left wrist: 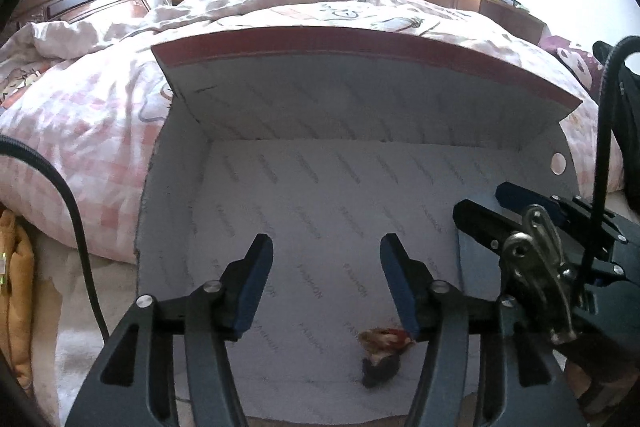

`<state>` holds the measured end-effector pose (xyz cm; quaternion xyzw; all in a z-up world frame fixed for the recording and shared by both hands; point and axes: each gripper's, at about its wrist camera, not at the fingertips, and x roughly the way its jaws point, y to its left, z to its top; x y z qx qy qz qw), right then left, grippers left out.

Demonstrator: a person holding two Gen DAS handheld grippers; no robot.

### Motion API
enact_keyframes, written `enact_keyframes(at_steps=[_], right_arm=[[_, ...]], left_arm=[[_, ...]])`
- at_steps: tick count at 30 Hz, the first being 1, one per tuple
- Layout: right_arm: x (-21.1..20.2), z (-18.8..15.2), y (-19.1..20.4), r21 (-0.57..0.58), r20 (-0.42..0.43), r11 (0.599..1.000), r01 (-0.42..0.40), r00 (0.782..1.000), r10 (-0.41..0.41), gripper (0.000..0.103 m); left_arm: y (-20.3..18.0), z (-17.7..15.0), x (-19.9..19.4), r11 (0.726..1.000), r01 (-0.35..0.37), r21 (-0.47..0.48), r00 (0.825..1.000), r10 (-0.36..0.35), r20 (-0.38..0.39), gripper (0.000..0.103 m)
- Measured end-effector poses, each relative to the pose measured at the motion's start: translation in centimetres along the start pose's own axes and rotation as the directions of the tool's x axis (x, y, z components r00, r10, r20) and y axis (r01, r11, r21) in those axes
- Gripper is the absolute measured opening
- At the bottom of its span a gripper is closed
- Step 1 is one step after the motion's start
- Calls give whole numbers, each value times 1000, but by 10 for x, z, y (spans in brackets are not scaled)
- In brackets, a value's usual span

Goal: Organize objects
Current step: 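Open both grippers to drop the figurine and blue tape into the box, then withdraw both grippers from the box back toward the remaining items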

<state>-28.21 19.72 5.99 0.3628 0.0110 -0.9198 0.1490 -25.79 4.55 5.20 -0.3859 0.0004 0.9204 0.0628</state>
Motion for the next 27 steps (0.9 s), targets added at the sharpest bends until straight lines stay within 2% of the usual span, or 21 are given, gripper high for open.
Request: enact_keyframes(at_steps=[8, 15, 27], right_arm=[[-17, 3, 3, 6, 9, 1000, -20, 1000, 20, 63], [-35, -2, 7, 13, -3, 999, -31, 999, 32, 63], [-83, -21, 11, 81, -23, 994, -76, 997, 78, 63]], left_arm=[[2, 1, -8, 1000, -18, -10, 1000, 17, -6, 59], [-2, 0, -25, 1000, -17, 11, 1000, 17, -2, 59], [-9, -14, -77, 999, 1, 43, 1000, -2, 16, 59]])
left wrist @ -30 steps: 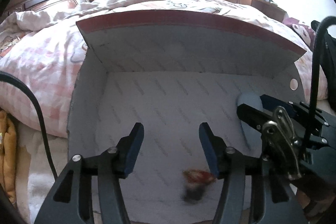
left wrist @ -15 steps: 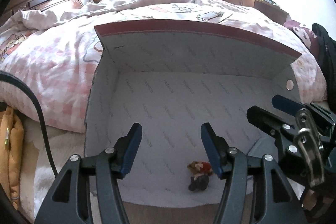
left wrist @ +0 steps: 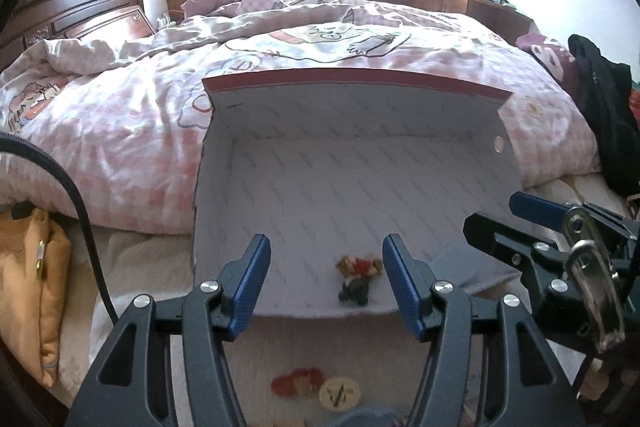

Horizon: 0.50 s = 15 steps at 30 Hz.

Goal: Organize objects
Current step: 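Withdraw both grippers from the box back toward the remaining items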

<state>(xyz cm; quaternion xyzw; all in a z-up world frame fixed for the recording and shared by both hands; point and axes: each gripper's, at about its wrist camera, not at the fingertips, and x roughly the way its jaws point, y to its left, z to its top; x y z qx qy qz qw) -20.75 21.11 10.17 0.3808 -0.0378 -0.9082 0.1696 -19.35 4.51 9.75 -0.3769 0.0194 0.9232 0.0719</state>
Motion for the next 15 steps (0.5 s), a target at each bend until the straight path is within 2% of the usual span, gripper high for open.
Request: enact_keyframes(at_steps=[15], right_arm=[[-49, -43, 18, 17, -1, 1000, -22, 1000, 22, 63]], left_arm=[[-5, -42, -54, 1000, 28, 4, 1000, -28, 1, 59]])
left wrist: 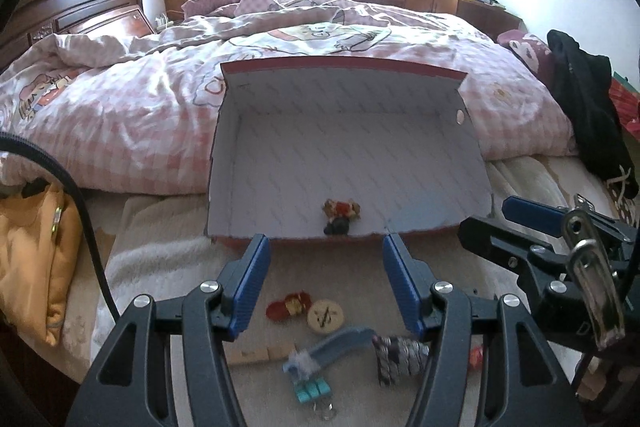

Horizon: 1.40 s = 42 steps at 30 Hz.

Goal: Organize objects
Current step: 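Withdraw both grippers from the box back toward the remaining items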

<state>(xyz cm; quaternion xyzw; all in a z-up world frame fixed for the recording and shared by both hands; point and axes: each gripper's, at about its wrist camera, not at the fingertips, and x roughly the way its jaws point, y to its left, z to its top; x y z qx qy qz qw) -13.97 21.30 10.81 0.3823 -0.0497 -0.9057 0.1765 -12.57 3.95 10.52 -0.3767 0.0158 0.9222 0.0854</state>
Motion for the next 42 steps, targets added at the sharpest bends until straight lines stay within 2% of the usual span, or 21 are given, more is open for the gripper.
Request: enact_keyframes(at_steps=[10, 20, 32, 42], right_arm=[[-17, -23, 4, 16, -5, 1000, -2, 1000, 2, 63], [-20, -56, 9, 18, -48, 1000, 3, 999, -2, 63], [-21, -89, 7, -3, -87, 1000, 19, 996, -20, 63], [-15, -105, -1, -23, -118, 999, 44, 992, -47, 63]], left_arm=[[3, -30, -20, 1000, 11, -16, 1000, -11, -17, 59], [8, -59, -29, 1000, -1, -10, 999, 0, -49, 59], [13, -88, -28, 1000, -10, 0, 995, 10, -96, 59], [32, -103, -21, 999, -22, -46, 992, 16, -126, 59]])
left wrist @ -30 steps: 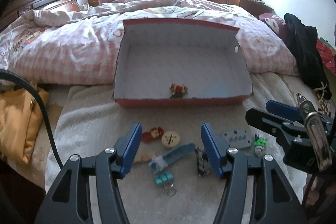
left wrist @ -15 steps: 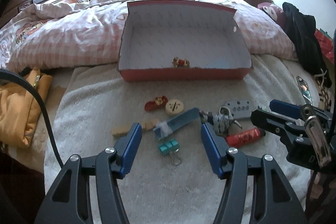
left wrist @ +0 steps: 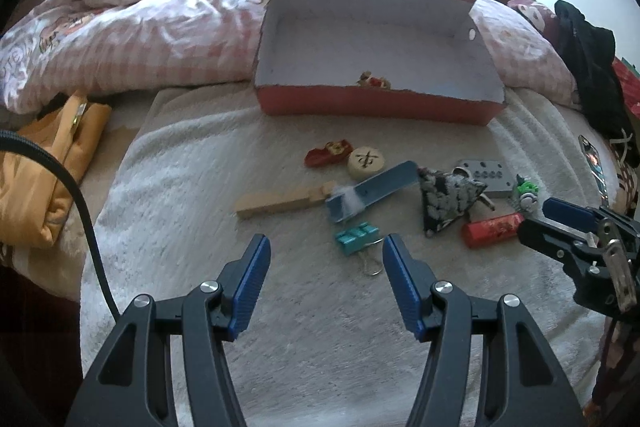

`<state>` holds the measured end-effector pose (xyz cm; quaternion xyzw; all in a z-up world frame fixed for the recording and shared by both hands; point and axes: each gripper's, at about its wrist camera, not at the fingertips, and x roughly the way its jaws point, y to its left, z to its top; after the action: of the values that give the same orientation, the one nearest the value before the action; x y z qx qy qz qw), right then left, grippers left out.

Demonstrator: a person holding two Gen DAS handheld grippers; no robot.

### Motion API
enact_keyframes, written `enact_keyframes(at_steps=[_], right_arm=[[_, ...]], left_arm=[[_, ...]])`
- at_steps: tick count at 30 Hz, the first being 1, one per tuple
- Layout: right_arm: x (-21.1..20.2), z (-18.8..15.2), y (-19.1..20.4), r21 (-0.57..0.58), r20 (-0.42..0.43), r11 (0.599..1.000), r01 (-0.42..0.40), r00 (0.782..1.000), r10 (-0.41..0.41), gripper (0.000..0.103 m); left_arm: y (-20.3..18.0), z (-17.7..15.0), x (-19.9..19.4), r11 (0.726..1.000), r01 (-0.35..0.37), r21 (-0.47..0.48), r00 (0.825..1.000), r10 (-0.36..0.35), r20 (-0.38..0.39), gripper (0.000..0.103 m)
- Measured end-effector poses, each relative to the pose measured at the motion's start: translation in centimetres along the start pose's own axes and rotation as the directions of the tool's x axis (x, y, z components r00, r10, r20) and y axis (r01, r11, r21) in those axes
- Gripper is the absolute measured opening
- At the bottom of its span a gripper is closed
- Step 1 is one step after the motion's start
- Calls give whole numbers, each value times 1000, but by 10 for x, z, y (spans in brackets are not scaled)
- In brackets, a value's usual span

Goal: Organize objects
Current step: 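Withdraw both grippers from the box back toward the remaining items, then lower the right gripper onto the red lighter and close it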

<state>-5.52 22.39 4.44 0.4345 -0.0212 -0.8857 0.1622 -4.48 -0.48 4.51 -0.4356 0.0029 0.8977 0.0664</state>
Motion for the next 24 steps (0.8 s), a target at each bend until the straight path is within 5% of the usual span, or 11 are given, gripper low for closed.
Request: enact_keyframes(at_steps=[24], right_arm=[[34, 8, 20, -282, -96, 959, 11, 995, -39, 64]], left_arm=[[8, -8, 12, 999, 37, -36, 998, -38, -41, 59]])
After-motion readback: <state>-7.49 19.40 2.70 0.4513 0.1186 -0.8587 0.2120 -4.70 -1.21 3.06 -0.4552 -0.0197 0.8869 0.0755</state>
